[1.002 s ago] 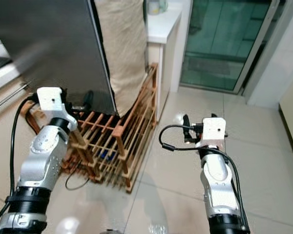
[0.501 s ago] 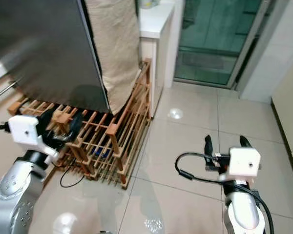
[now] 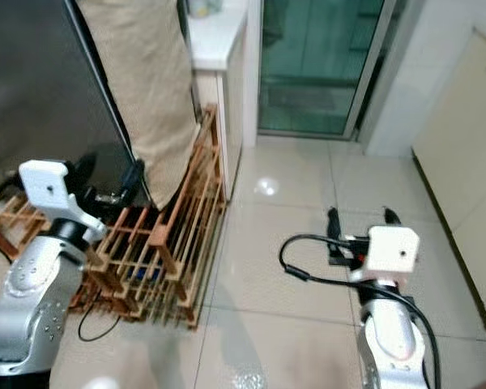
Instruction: Restocking fridge
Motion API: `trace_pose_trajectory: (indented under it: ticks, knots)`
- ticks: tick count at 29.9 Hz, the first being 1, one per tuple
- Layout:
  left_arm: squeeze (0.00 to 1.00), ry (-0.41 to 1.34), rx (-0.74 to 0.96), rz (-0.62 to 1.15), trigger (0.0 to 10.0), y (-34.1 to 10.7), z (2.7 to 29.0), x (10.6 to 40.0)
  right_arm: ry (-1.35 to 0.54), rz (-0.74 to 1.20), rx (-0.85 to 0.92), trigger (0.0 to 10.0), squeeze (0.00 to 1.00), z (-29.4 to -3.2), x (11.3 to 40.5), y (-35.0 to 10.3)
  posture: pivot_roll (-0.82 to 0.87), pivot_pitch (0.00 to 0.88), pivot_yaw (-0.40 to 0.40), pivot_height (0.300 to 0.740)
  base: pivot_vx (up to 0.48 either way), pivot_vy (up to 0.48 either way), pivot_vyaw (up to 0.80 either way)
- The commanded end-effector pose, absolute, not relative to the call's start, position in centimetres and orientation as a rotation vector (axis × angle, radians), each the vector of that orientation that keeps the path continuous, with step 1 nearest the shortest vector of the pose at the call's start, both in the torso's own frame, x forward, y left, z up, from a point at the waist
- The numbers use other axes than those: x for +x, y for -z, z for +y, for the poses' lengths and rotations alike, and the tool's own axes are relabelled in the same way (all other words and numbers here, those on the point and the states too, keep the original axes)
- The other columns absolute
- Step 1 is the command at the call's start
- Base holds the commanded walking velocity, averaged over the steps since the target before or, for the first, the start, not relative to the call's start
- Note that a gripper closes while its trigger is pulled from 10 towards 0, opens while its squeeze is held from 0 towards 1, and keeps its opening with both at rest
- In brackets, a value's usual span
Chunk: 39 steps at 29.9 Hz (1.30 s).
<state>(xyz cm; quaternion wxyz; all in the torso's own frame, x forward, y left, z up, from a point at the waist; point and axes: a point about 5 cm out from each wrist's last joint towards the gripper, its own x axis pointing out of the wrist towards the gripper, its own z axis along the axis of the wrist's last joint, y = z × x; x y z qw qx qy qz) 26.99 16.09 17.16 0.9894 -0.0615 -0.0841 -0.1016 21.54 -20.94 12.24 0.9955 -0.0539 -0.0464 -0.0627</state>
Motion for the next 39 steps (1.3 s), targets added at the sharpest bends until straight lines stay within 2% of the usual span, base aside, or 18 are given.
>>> trace_pose_trajectory:
  ticks: [1,4,17,19,21,28,35,36,39]
  knots:
    - [0.0,0.167,-0.12,-0.151,10.0,-17.0,16.9,27.1,0.1,-0.093,-0.088,10.0,0.0,-20.2,21.9,-12.4,-0.1,0.0,0.066,0.74,0.48,0.0,0.0]
    - [0.0,0.161,-0.107,-0.179,10.0,-17.6,16.7,27.2,0.093,-0.091,-0.09,10.0,0.0,-20.2,22.0,-12.4,-0.1,0.0,0.063,0.74,0.48,0.0,0.0]
    - [0.0,0.024,-0.149,-0.208,10.0,-19.3,19.0,28.4,0.043,-0.079,-0.092,10.0,0.0,-20.1,23.3,-12.0,-0.09,0.0,0.063,0.74,0.0,0.0,0.0]
    - [0.0,0.032,-0.146,-0.204,10.0,-19.4,18.9,28.5,0.043,-0.077,-0.092,10.0,0.0,-20.1,23.4,-11.9,-0.09,0.0,0.063,0.74,0.0,0.0,0.0]
    - [0.0,0.095,-0.102,-0.185,10.0,-19.5,17.5,29.1,0.043,-0.076,-0.094,10.0,0.0,-20.2,23.5,-11.8,-0.09,0.0,0.068,0.74,0.0,0.0,0.0]
    - [0.0,0.145,-0.085,-0.216,10.0,-19.8,16.8,29.2,0.062,-0.075,-0.095,10.0,0.0,-20.7,23.8,-11.8,-0.11,0.0,0.081,0.74,0.0,-0.137,0.0]
    - [0.0,0.16,-0.129,-0.207,10.0,-19.5,16.3,29.5,0.065,-0.087,-0.094,10.0,0.0,-20.7,24.3,-12.0,-0.11,0.0,0.086,0.74,0.0,-0.477,0.0]
    - [0.0,0.155,-0.216,-0.233,10.0,-19.8,16.7,29.4,0.062,-0.087,-0.095,10.0,0.0,-20.6,24.3,-11.9,-0.11,0.0,0.086,0.74,0.281,0.0,0.0]
    - [0.0,0.147,-0.227,-0.257,10.0,-20.1,17.0,29.3,0.06,-0.084,-0.095,10.0,0.0,-20.6,24.4,-11.8,-0.1,0.0,0.083,0.74,0.094,0.0,0.0]
